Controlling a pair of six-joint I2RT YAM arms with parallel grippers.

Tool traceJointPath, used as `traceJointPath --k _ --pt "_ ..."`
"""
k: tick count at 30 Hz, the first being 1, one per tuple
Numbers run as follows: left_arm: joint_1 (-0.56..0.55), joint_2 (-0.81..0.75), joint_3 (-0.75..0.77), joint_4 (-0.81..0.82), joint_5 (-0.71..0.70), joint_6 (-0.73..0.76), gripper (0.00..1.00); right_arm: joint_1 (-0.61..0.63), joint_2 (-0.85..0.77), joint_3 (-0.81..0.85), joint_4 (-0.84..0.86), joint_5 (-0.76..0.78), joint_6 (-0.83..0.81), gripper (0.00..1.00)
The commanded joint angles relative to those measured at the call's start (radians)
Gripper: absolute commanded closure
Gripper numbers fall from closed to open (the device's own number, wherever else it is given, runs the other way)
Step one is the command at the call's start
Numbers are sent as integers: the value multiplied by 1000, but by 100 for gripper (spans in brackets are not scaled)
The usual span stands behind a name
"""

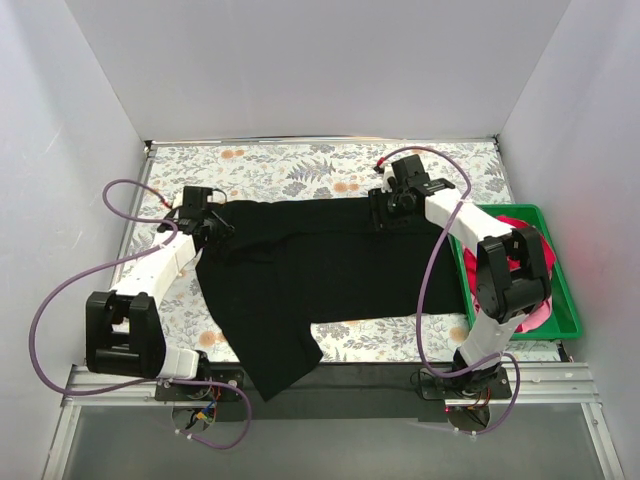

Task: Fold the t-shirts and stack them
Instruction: Fold the tshirt

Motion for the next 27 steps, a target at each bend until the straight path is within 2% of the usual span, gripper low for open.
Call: traceJointPath --k 1,2,3,5,6,9,15,18,27 --pt "-89 -10 78 24 -98 182 70 12 -70 -23 53 -30 3 55" --pt "-124 -10 87 22 -121 226 66 13 -78 -41 55 -32 2 55" --pt "-211 -10 97 22 -148 264 62 15 -87 -50 58 -32 -3 55" --pt "-299 6 118 17 -222 344 61 13 -118 -72 61 -23 -12 55" --pt "-378 15 121 16 -244 364 60 13 -127 -96 61 -18 -17 55" --pt "-481 76 132 17 -317 413 60 15 -167 -142 61 -4 -23 55" --pt "-525 278 205 57 -374 456 61 13 -240 -213 64 20 -24 55" --pt "-526 363 238 67 -394 470 67 15 -260 -244 64 28 -26 55" --pt "-525 476 284 80 -454 505 73 13 -329 -310 64 68 -26 55"
